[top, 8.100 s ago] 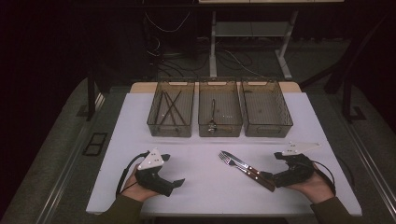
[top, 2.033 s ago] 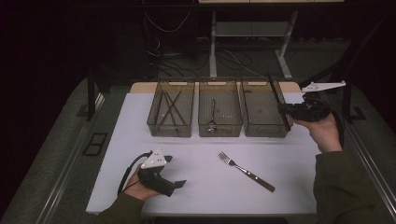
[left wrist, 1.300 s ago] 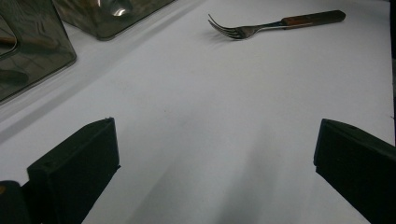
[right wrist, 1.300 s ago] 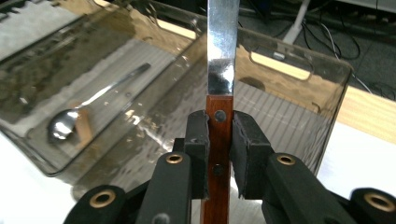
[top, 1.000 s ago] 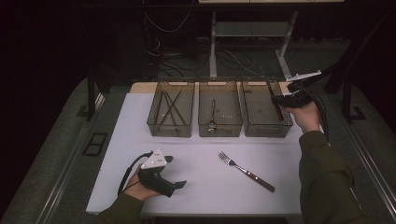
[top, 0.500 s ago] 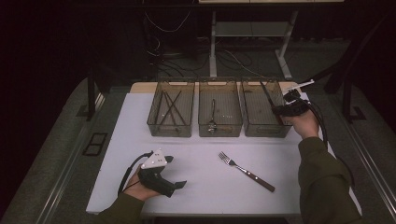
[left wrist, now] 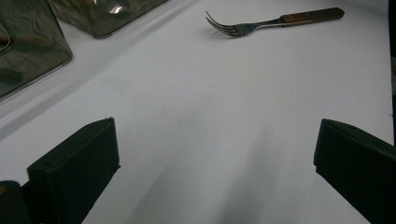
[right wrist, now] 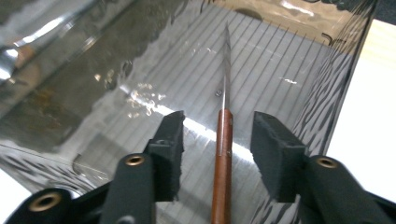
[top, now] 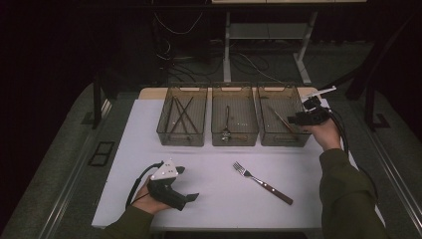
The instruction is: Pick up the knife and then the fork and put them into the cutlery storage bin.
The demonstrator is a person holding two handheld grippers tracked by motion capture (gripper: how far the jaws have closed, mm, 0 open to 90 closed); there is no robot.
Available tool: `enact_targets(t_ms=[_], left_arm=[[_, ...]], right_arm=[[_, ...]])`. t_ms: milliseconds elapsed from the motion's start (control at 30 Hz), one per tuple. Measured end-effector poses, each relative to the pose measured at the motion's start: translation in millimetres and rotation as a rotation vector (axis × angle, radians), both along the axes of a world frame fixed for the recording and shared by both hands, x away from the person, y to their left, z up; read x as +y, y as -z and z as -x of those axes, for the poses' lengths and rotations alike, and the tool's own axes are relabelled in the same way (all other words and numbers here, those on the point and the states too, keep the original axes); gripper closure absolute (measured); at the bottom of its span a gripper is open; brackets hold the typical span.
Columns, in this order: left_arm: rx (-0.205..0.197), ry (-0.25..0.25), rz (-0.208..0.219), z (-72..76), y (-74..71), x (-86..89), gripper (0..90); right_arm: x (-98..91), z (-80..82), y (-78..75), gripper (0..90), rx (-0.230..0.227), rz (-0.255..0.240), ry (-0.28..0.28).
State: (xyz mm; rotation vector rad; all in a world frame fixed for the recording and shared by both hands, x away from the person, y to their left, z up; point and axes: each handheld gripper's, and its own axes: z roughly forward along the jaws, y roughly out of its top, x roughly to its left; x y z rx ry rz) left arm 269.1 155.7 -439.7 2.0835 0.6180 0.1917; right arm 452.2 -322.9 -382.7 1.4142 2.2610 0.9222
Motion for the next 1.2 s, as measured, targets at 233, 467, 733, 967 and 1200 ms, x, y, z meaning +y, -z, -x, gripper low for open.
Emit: enact_targets(t_ms=[233, 467, 733, 967, 1200], left_arm=[[0.001, -0.001, 0.0, 0.0, 0.3, -0.4, 0.0], [0.0, -0.003, -0.001, 0.3, 0.2, -0.5, 0.0], [0.001, -0.005, 0.0, 0.3, 0.2, -0.5, 0.0], [-0.002, 0.0, -0.002, 0.3, 0.2, -0.6, 0.0], [-0.01, 0.007, -0.008, 1.2, -0.9, -0.4, 0.0]], right_arm=[[-3.1, 13.0, -12.0, 40.5, -0.032, -0.053, -0.026], [-0.7, 33.7, -20.5, 34.3, -0.03, -0.085, -0.064], [1.8, 61.2, -22.6, 30.6, -0.055, -0.099, -0.089], [5.6, 84.9, -22.1, 29.1, -0.085, -0.122, -0.134], [13.6, 105.1, -15.2, 29.1, -0.089, -0.132, -0.186]])
